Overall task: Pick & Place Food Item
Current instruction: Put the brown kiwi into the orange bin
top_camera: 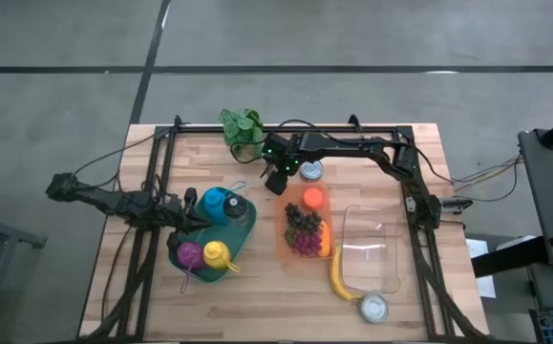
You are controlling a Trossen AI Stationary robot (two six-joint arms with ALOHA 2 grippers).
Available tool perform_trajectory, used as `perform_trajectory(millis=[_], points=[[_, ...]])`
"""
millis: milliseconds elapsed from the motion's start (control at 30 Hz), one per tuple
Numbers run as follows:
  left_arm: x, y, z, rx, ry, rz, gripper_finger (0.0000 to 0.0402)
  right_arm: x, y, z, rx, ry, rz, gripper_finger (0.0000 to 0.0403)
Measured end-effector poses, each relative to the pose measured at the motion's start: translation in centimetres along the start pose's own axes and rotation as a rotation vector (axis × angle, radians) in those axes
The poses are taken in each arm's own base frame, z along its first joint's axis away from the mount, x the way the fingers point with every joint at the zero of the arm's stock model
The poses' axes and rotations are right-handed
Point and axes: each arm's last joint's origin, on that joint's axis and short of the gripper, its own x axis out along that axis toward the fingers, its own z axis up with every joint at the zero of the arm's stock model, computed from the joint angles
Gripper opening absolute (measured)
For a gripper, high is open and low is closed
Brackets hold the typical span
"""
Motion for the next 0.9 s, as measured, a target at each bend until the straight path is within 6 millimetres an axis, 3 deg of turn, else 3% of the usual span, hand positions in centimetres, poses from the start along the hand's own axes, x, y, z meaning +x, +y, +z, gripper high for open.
perform_trajectory(millis=[133,333,533,733,900], points=[[0.0,0.0,0.0,0.000,0.000,0.000,0.0022,-2.3,0.2,0.5,-0.005,-0.060,0.012,0.0194],[0.0,0.0,0.0,0.000,0.000,0.000,0.0022,-7.9,0.3,0.7,-0.010,-0.188,0.015,0.0195],[0.0,0.0,0.0,0.000,0.000,0.000,0.0022,-12.8,1.5,-0.9,-0.009,-0.272,0.057,0.0195],[0.0,0.0,0.0,0.000,-0.001,0.000,0.0022,-14.4,3.0,-4.2,0.011,-0.285,0.064,0.0195],[0.0,0.0,0.0,0.000,0.000,0.000,0.0022,-13.6,4.6,-7.8,0.031,-0.270,0.076,0.0195]])
